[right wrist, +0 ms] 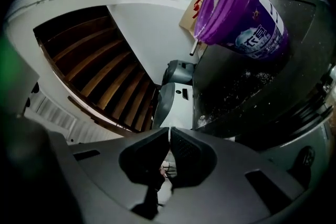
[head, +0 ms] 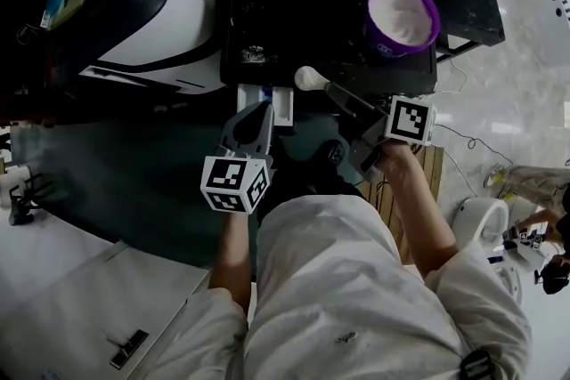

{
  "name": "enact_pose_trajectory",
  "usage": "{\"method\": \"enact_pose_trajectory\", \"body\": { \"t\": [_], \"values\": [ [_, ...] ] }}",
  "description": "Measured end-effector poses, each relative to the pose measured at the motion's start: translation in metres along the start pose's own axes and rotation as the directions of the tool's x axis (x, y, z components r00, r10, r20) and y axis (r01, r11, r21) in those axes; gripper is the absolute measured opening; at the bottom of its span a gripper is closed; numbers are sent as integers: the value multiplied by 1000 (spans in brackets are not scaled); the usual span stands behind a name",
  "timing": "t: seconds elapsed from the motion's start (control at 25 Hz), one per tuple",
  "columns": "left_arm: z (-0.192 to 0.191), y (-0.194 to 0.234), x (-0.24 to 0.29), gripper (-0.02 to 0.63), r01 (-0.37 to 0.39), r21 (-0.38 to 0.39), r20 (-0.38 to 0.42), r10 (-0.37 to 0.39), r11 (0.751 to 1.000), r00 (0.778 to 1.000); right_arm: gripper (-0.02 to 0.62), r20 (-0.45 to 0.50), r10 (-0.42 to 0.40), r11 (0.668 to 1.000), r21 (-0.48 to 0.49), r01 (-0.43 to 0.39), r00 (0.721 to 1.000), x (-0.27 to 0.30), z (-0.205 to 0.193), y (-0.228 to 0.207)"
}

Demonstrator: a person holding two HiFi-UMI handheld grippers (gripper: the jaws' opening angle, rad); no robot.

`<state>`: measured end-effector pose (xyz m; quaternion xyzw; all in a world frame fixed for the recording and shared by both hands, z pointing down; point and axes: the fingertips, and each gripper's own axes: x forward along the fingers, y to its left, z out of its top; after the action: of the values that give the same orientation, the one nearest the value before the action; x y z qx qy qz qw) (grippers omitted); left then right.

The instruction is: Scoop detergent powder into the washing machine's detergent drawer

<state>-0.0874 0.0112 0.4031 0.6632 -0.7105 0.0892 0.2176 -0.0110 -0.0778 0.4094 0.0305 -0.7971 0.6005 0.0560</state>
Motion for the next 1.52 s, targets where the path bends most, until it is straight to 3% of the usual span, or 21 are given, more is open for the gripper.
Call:
{"method": "enact_pose_trajectory", "body": {
  "t": [0.44, 0.8, 1.52],
  "values": [
    [-35, 20, 3, 20, -5, -60, -42, 2, 998, 999, 14, -65, -65, 998, -5, 65, 996, 19, -31, -20],
    [-51, 28, 2, 20, 65, -74, -61, -69, 995, 996, 14, -68, -138, 990, 10, 139, 988, 33, -59, -37],
    [-75, 46, 12, 20, 190, -64, -72, -195, 980, 978, 14, -62, -330, 939, -118, 322, 942, 50, -98, -88]
  ]
}}
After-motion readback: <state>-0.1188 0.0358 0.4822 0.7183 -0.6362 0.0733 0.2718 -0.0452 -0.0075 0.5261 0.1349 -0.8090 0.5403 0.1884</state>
